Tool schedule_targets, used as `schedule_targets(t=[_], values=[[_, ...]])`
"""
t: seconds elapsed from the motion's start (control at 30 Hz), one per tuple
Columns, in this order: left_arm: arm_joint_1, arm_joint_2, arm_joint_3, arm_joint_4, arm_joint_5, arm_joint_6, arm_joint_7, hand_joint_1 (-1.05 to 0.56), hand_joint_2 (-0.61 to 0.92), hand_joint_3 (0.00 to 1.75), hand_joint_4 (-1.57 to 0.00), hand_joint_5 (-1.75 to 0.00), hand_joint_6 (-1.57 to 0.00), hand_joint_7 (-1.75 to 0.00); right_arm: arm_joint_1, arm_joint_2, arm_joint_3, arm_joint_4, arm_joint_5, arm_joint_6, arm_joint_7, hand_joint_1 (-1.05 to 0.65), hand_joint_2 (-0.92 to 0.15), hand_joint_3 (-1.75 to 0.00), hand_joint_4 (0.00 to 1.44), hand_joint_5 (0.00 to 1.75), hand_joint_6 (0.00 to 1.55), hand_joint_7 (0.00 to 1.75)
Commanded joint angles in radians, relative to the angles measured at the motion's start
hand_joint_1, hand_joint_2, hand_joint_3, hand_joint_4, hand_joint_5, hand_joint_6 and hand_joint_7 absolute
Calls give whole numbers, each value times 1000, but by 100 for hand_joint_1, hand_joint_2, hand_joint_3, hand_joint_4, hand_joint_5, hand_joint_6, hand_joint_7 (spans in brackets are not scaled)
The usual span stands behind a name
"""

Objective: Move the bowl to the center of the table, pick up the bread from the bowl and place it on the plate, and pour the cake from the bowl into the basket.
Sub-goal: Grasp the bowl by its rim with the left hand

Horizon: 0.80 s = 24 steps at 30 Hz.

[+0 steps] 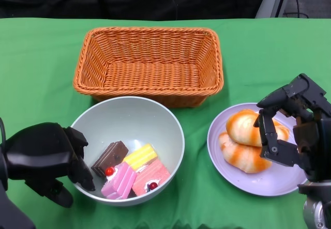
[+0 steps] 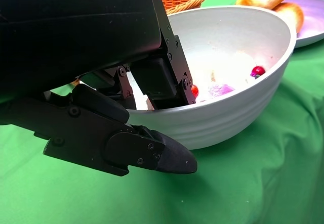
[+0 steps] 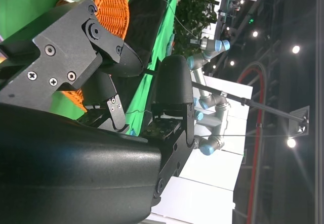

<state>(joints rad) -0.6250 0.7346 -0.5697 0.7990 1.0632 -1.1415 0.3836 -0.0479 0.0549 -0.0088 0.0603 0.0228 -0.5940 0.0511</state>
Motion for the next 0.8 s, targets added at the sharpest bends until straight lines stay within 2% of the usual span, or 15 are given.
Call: schedule_targets(t=[0.03, 0.2, 0.3, 0.57, 0.8], values=[[-2, 8, -13, -14, -5, 27, -35, -74, 92, 20, -80, -56, -101, 0, 4, -1, -2, -10, 16, -10, -1, 0, -39, -132, 67, 175, 59, 146], [8, -4, -19, -36, -38, 67, -106, -77, 92, 25, -82, -29, -95, 0, 8, 4, -4, -12, 0, -16, -14, 1, -39, -134, 68, 174, 59, 147], [11, -15, -26, -55, -47, 100, -153, -79, 92, 29, -82, -19, -91, 0, 8, 4, 0, -19, 2, -15, -12, 2, -40, -134, 67, 174, 60, 146], [19, -41, -33, -79, -88, 162, -291, -82, 92, 36, -82, -12, -85, 0, 11, 17, -1, -28, -8, -31, -32, 1, -37, -138, 68, 174, 60, 147], [15, -66, -44, -86, -108, 202, -384, -85, 92, 40, -83, -9, -90, -2, 16, 30, 1, -40, -6, -36, -48, 0, -38, -138, 68, 175, 60, 146]])
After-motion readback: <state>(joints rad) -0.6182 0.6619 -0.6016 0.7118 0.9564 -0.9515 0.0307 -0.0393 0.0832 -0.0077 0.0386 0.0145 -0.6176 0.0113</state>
